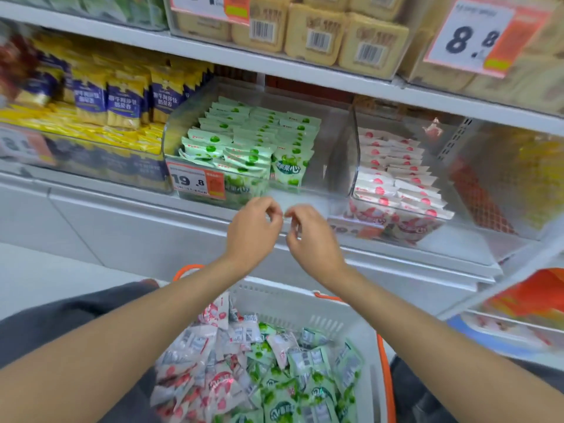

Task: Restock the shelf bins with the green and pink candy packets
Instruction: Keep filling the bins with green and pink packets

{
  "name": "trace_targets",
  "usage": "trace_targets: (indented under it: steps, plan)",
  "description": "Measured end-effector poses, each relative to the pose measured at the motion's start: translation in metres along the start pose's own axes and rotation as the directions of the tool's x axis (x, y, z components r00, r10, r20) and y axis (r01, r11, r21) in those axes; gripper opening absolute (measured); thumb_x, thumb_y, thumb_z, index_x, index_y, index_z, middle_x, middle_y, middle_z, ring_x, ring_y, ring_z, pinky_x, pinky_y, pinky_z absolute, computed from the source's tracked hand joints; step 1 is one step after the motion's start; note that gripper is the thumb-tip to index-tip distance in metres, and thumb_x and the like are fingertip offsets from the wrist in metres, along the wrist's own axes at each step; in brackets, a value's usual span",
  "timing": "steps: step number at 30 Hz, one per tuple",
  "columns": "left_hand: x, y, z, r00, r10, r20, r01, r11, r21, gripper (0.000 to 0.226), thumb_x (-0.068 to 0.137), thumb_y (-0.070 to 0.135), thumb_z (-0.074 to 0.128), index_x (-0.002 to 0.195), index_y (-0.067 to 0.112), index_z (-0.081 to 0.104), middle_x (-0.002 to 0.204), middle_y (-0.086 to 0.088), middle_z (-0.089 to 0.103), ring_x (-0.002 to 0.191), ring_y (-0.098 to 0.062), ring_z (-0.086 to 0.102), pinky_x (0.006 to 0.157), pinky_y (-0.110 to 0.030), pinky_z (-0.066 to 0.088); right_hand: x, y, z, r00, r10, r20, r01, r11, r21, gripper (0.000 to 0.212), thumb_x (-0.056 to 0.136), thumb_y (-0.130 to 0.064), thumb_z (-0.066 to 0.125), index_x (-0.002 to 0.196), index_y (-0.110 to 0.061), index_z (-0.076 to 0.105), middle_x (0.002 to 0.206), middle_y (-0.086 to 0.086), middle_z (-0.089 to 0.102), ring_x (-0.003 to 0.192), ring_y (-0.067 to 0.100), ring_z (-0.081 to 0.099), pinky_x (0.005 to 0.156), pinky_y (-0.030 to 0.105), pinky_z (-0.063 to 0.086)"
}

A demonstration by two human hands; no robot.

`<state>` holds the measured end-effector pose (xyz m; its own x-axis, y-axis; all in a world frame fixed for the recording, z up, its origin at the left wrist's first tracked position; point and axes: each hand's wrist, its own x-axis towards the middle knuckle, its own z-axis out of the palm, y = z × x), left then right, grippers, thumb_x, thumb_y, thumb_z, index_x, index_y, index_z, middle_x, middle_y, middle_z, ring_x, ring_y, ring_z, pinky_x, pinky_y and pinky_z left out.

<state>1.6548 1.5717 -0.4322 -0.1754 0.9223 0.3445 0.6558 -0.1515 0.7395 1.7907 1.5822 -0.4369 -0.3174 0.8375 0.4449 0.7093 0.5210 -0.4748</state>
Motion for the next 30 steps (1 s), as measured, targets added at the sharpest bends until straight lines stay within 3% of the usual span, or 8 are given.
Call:
trace_targets:
  steps: [3,7,9,12,14,21,25,30]
  plan:
    - [-0.038,-0.041,0.023,0.901,-0.280,0.332,0.249,0.959,0.132,0.016,0.089,0.014,0.057,0.081,0.008,0.069,0.085,-0.007,0.069,0.083,-0.025,0.063,0.075,-0.035,0.050,-0.068,0.033,0.031,0.918,0.278,0.284,-0.294,0.956,0.014,0.025,0.078,0.001,0.052,0.095,-0.013,0.064,0.083,0.000,0.057,0.077,0.022,0.055,0.071,0.032,0.045]
    - [-0.081,-0.078,0.042,0.700,-0.427,0.572,0.256,0.898,0.357,0.026,0.083,0.006,0.052,0.058,0.011,0.053,0.066,-0.012,0.056,0.063,-0.024,0.055,0.070,-0.033,0.051,-0.158,0.088,0.066,0.467,0.491,0.735,-0.444,0.849,-0.285,0.028,0.085,-0.003,0.052,0.106,-0.013,0.067,0.116,0.008,0.064,0.106,0.024,0.060,0.090,0.032,0.050]
    - [-0.093,-0.082,0.046,0.647,-0.440,0.623,0.227,0.891,0.394,0.022,0.083,0.006,0.050,0.062,0.013,0.054,0.068,-0.012,0.055,0.066,-0.023,0.052,0.071,-0.030,0.050,-0.192,0.096,0.080,0.289,0.504,0.814,-0.419,0.831,-0.366,0.025,0.087,-0.005,0.054,0.109,-0.005,0.066,0.122,0.014,0.061,0.110,0.028,0.059,0.091,0.036,0.051]
    - [-0.101,-0.083,0.049,0.580,-0.445,0.682,0.242,0.894,0.377,0.017,0.088,0.010,0.052,0.075,0.015,0.061,0.079,-0.006,0.057,0.069,-0.019,0.053,0.072,-0.029,0.051,-0.216,0.083,0.096,0.175,0.532,0.828,-0.408,0.805,-0.431,0.023,0.093,-0.022,0.057,0.080,-0.002,0.056,0.083,0.010,0.056,0.070,0.020,0.056,0.060,0.031,0.047]
    - [-0.104,-0.085,0.051,0.553,-0.433,0.712,0.251,0.901,0.353,0.016,0.090,0.009,0.053,0.077,0.014,0.060,0.082,-0.007,0.056,0.068,-0.017,0.052,0.068,-0.025,0.045,-0.224,0.074,0.105,0.130,0.560,0.818,-0.484,0.756,-0.441,0.027,0.094,-0.033,0.059,0.097,-0.007,0.050,0.081,0.004,0.050,0.066,0.014,0.046,0.053,0.027,0.037]
    - [-0.108,-0.089,0.044,0.532,-0.435,0.726,0.296,0.899,0.322,0.016,0.093,0.004,0.055,0.091,0.007,0.070,0.095,-0.001,0.059,0.078,-0.012,0.056,0.072,-0.023,0.043,-0.247,0.066,0.128,0.108,0.667,0.737,-0.696,0.580,-0.423,0.083,0.085,-0.024,0.073,0.144,0.001,0.020,0.124,0.011,0.049,0.107,0.023,0.054,0.074,0.024,0.045]
    - [-0.105,-0.090,0.044,0.529,-0.426,0.734,0.282,0.904,0.322,0.015,0.094,0.002,0.053,0.094,0.008,0.067,0.106,-0.007,0.059,0.075,-0.015,0.058,0.069,-0.027,0.047,-0.248,0.059,0.129,0.064,0.677,0.733,-0.666,0.576,-0.474,0.051,0.085,-0.015,0.070,0.126,-0.003,0.042,0.097,0.002,0.049,0.094,0.018,0.054,0.078,0.024,0.051]
    - [-0.102,-0.081,0.045,0.447,-0.333,0.830,0.111,0.942,0.317,0.054,0.087,0.003,0.066,0.136,0.014,0.047,0.146,-0.009,0.043,0.127,-0.025,0.049,0.095,-0.030,0.044,-0.185,0.051,0.091,0.423,0.502,0.755,-0.402,0.850,-0.340,0.041,0.085,0.003,0.057,0.124,-0.007,0.053,0.121,0.011,0.059,0.104,0.024,0.057,0.089,0.034,0.051]
